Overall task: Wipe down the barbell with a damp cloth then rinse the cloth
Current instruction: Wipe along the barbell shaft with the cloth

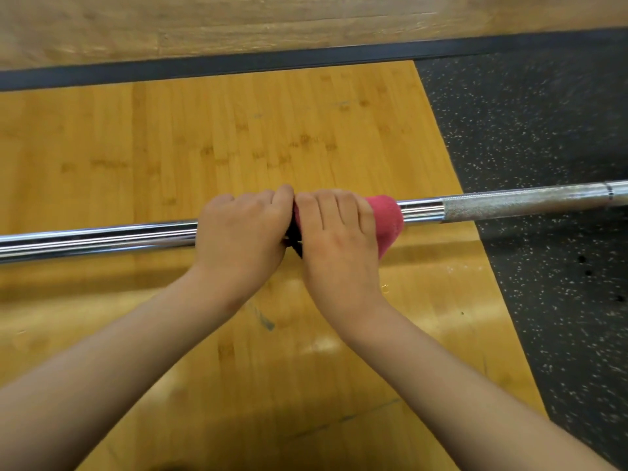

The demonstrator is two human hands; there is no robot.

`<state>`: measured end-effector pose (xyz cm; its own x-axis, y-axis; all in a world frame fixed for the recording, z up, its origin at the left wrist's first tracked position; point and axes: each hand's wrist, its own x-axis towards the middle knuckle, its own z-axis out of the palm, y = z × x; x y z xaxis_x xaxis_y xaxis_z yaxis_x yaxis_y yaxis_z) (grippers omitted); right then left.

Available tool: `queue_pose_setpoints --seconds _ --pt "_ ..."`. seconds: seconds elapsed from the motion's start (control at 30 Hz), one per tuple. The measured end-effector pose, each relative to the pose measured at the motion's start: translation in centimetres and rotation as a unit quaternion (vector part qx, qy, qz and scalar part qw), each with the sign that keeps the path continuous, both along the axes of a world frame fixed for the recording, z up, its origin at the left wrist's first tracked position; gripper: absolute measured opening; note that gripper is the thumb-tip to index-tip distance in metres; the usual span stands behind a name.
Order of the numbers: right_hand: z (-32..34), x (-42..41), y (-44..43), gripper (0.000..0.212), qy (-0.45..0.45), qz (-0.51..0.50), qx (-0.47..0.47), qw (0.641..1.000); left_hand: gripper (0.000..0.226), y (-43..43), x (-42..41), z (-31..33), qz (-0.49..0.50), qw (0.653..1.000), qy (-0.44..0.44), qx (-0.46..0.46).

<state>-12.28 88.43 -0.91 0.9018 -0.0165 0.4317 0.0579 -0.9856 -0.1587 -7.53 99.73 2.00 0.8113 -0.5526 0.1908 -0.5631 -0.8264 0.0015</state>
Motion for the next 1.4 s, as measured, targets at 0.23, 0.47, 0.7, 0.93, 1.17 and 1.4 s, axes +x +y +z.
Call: queue_pose_setpoints --seconds 0.23,0.47,0.7,0.93,1.17,1.4 --pt "0.2 -1.4 -5.2 0.033 0.009 -0.037 0.031 0.999 0.013 -0.2 0.7 0.0 0.013 0.992 0.072 0.102" --pt "0.1 -1.3 -6.8 0.028 0.006 -0.094 0.037 0.995 0.004 -0.4 4.9 2.8 -0.031 0.842 0.538 0.037" --pt "0.1 -0.1 -0.4 0.02 0.016 -0.069 -0.028 0.997 0.023 -0.9 -1.0 0.0 0.015 0.999 0.019 0.047" --pt "0.2 -0.6 -3.0 0.029 0.006 0.016 -0.01 1.0 0.031 -1.5 0.1 -0.1 0.024 0.995 0.038 0.09" --pt "0.5 -1.5 -7.4 0.038 0.022 -0.04 0.015 0.999 0.029 -1.5 5.0 2.6 -0.02 0.848 0.526 0.062" --pt "0.1 -0.5 -2.8 0.02 -0.002 -0.076 0.01 0.997 0.02 -0.1 -0.4 1.2 0.019 0.997 0.067 0.034"
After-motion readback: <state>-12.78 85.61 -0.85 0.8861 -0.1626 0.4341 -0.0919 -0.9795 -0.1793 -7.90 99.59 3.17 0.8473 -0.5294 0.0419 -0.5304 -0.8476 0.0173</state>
